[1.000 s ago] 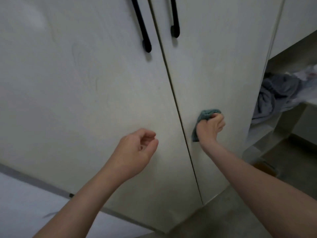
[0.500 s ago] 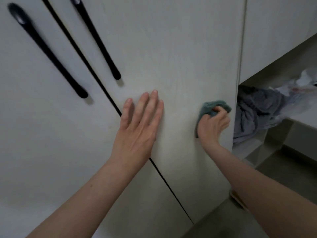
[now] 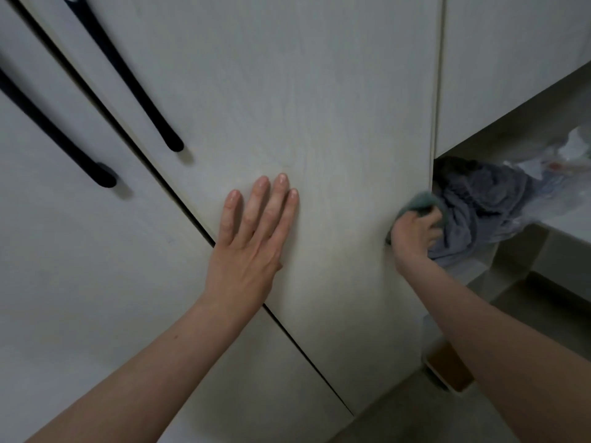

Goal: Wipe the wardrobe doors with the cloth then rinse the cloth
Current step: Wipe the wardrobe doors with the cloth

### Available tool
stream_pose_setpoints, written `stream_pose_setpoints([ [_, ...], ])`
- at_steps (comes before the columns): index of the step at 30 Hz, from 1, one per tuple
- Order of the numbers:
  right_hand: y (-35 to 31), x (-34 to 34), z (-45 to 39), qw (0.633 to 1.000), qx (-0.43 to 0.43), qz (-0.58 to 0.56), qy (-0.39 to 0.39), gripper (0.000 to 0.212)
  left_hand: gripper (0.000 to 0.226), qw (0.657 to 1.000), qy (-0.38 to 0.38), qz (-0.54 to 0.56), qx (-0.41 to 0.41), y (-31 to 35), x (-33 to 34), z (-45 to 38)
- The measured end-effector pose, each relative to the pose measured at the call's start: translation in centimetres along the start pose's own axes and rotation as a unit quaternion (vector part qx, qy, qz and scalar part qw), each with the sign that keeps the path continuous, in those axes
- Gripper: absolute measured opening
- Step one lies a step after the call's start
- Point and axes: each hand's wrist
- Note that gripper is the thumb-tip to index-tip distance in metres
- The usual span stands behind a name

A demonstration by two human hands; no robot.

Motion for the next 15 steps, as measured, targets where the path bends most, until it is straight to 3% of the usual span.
stream_pose_setpoints([
  [2,1.9,0.2,0.1,0.993,0.112,0.035,-0.029,0.048,0.115,1.000,0.002,-0.004,0.001,0.3,0.1,0.5],
  [4,3.2,0.6,2.1,0.988,0.135,0.042,-0.056,0.047,0.109,1.000,0.011,-0.001,-0.004,0.5,0.2,0.8],
  [8,3.7,-0.1,6.8,0.986,0.001,0.015,-0.164,0.052,0.104,1.000,0.019,0.000,0.000,0.9,0.5,1.1],
  [11,4.5,-1.1,8.9,0.981,-0.071,-0.043,-0.175,0.055,0.109,1.000,0.007,-0.003,0.003,1.0,0.8,2.1],
  [13,5.8,-0.8,9.8,0.983,-0.052,-0.043,-0.169,0.055,0.108,1.000,-0.004,-0.008,0.013,0.8,0.8,3.5],
  [15,7.5,-0.1,10.9,0.982,0.037,-0.009,-0.185,0.058,0.103,1.000,-0.006,-0.011,0.025,0.1,0.9,5.0],
])
Point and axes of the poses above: each hand's wrist, its own z-axis away from the middle knuckle, its own x-axis out of the palm, y = z × x, and after that the axes turned 11 degrees about y, right-handed
